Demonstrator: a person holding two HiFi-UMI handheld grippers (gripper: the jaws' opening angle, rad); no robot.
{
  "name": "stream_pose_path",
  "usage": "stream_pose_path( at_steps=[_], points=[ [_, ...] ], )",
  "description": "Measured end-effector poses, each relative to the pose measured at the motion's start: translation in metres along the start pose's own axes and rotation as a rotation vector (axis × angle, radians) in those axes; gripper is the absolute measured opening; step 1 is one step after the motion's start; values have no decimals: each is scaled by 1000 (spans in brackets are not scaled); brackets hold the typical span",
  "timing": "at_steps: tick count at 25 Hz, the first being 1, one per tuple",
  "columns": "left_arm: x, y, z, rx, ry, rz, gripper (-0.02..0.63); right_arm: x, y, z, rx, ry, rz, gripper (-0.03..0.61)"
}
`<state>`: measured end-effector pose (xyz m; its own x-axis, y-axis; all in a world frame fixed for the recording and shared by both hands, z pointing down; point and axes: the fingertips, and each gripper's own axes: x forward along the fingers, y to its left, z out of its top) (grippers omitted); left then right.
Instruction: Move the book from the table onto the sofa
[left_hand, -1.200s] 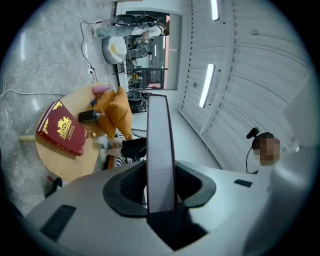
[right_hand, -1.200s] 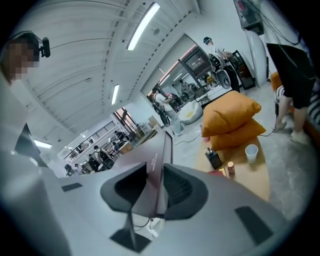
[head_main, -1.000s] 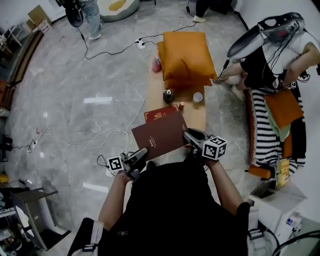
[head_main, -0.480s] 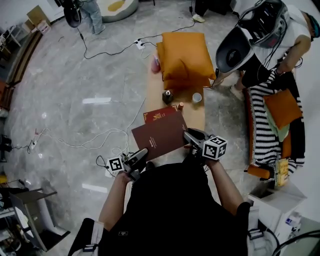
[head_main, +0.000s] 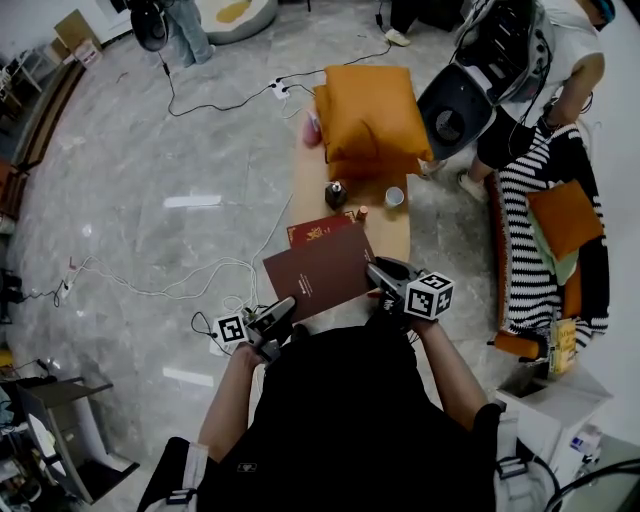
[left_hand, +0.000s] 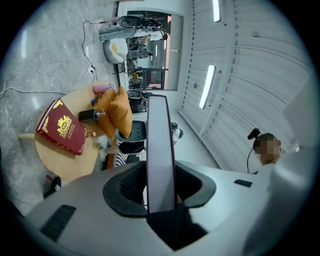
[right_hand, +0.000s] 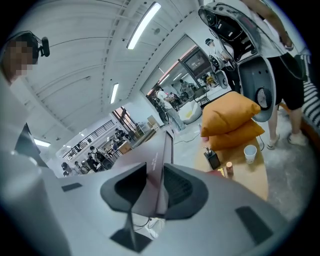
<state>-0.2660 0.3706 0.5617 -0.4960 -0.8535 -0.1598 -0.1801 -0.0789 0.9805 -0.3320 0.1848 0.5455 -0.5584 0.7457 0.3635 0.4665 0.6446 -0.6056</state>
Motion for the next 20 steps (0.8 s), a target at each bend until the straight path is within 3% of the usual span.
stream_pose_path(
  at_steps=[6, 11, 20],
  points=[
    [-3, 5, 0, -10, 5, -13, 150, 4, -1, -4, -11, -3, -1, 115],
    [-43, 3, 13, -4, 27, -21, 150, 25, 30, -19, -6, -40, -17, 115],
    [-142, -9, 12, -59, 76, 35, 150, 53, 105, -94, 79, -1, -50, 115]
  ],
)
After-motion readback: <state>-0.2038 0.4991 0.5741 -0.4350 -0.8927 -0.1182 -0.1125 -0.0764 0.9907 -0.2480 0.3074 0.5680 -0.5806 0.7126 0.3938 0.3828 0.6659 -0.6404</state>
